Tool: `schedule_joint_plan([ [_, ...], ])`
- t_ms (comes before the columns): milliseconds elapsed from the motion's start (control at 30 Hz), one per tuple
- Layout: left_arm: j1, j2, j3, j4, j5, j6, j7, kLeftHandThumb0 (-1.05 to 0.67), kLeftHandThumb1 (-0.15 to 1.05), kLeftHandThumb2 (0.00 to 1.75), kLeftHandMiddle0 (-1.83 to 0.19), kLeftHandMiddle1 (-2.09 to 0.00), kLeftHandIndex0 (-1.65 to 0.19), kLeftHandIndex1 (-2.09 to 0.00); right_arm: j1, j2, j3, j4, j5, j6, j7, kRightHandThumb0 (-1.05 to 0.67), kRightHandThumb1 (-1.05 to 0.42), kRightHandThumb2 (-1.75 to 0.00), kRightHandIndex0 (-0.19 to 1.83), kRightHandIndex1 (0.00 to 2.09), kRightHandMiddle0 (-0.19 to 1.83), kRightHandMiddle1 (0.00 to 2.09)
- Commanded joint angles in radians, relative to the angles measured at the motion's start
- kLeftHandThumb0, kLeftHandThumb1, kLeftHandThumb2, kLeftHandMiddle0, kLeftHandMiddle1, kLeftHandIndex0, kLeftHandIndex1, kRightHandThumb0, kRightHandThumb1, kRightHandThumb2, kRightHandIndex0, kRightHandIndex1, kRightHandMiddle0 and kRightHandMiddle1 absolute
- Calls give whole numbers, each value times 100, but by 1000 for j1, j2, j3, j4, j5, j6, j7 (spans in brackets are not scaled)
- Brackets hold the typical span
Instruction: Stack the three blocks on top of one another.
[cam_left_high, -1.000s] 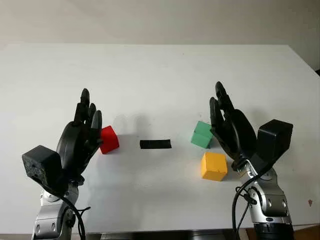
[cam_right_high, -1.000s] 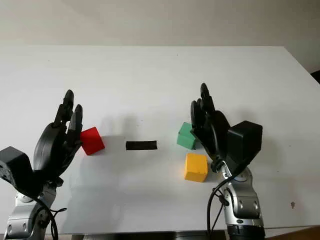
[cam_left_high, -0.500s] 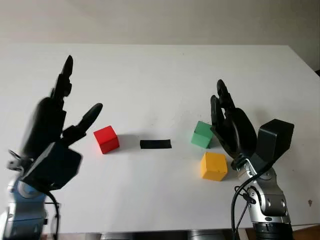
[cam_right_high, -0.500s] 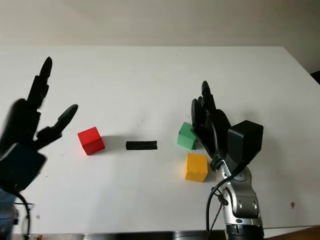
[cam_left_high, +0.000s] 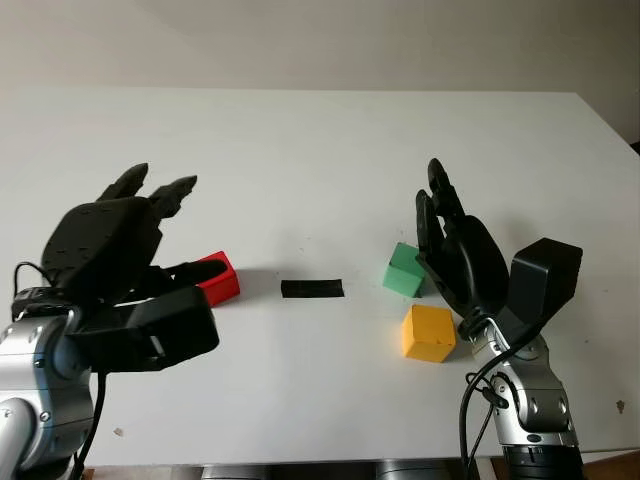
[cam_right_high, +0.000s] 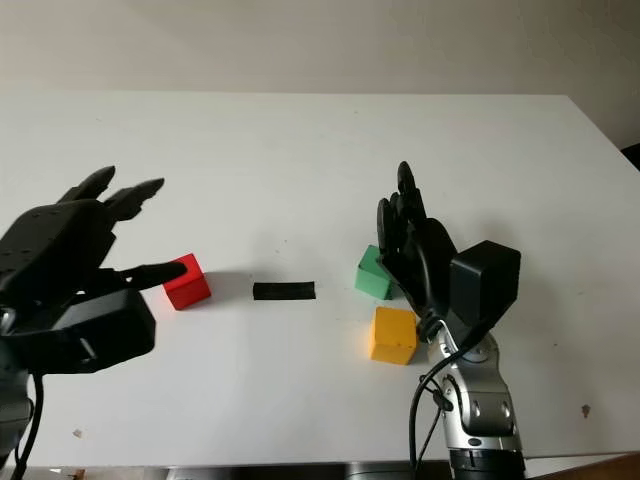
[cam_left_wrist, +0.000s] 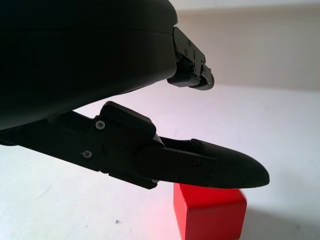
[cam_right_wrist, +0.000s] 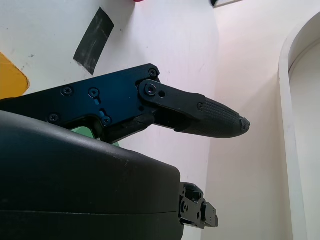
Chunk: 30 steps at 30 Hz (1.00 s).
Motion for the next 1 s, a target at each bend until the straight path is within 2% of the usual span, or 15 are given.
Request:
schedule_joint_plan([
  [0,-23,17,-18,10,24,-4,-27,-97,105,28,-4,-6,-29,-9,-12,5,-3,-9,1,-12,-2,-72,-105,-69,-19,0,-19,0],
  [433,-80,-17,-99,68,191,41,-142,-89,105,13,-4,-5,-29,-7,-6,4,-1,-3,9,-24,8,-72,-105,-68,-19,0,-19,0],
  [600,-87,-31,-116,89,240,40,-164,-87,105,14,-5,-6,-40,-15,-3,4,-1,-5,4,-22,3,-73,-105,-67,-19,0,-19,0],
  [633,-88,-36,-119,95,247,39,-165,-87,105,15,-6,-6,-32,-37,-2,3,-1,-4,5,-28,7,-73,-105,-67,-19,0,-19,0],
  [667,-88,-41,-121,100,248,39,-163,-86,105,15,-6,-5,-11,-82,-2,3,-1,-1,5,-32,8,-72,-105,-67,-19,0,-19,0],
  [700,-87,-45,-122,104,246,35,-159,-86,105,14,-7,-6,2,-109,-2,4,-2,1,6,-36,8,-72,-105,-67,-19,0,-19,0],
  [767,-83,-52,-121,108,239,29,-150,-85,105,13,-8,-6,7,-110,-1,6,-4,1,7,-38,5,-72,-105,-67,-19,0,-19,0],
  [867,-73,-60,-120,118,229,12,-118,-85,105,13,-12,-6,-3,-93,-2,11,-6,-4,11,-27,-3,-73,-105,-66,-19,0,-19,0],
  [900,-69,-60,-119,121,226,3,-102,-84,105,13,-14,-7,-7,-94,-2,11,-7,-6,12,-25,-4,-73,-105,-66,-19,0,-19,0],
  [967,-63,-66,-115,125,218,-5,-80,-81,105,12,-19,-7,-8,-110,-1,9,-7,-7,12,-29,-4,-73,-105,-66,-19,0,-19,0],
])
